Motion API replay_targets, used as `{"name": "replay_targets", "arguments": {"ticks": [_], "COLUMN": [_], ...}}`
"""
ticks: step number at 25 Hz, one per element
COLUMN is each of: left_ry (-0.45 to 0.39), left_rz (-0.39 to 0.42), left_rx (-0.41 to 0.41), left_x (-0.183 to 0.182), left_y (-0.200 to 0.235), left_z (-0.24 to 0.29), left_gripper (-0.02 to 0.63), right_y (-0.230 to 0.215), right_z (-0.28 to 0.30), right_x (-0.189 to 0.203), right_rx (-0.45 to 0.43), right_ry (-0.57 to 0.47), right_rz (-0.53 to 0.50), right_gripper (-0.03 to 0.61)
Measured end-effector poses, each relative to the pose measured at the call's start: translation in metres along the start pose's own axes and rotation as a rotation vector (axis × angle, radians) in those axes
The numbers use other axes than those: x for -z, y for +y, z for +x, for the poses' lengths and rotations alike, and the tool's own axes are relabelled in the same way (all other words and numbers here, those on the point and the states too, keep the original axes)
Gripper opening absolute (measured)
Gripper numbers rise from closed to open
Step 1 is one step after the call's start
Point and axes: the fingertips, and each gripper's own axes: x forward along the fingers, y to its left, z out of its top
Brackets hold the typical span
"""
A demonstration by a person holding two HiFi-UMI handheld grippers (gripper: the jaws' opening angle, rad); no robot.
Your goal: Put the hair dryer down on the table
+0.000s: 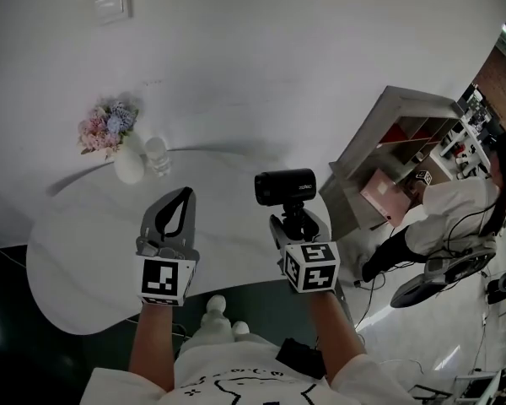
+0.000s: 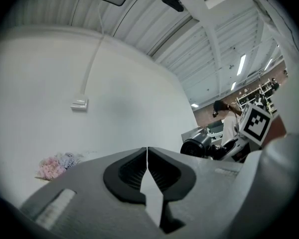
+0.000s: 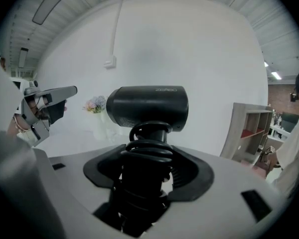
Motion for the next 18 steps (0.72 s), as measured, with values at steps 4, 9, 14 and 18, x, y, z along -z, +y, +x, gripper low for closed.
{"name": "replay_targets", "arguments": {"ticks": [4, 9, 14, 18], "left_ry": [0.001, 0.017, 0.042, 0.058], "left_rz": [-0.006, -0.011, -0.028, -0.030], "left_rx": [0.015, 0.034, 0.039, 0.060], "left_x": [0.004, 0.016, 0.032, 0.044], "left_y": [0.012, 0.023, 0.030, 0.031], "left_z": [0.018, 0.038, 0.057, 0.072], "left_gripper": [0.020, 0.020, 0.020, 0.020], "right_y": [-0.009, -0.012, -0.014, -0.018], "right_z": [0.032, 0.076, 0.114, 0.144], "right_x": [0.010, 0.027, 0.048, 0.065], "right_rx": [0.010, 0.009, 0.003, 0.011], "right_ry": [0.077, 0.180, 0.271, 0.343], "right_rz": [0.041, 0.107, 0.159, 0.183], "right_gripper": [0.265, 0.265, 0.265, 0.265]}}
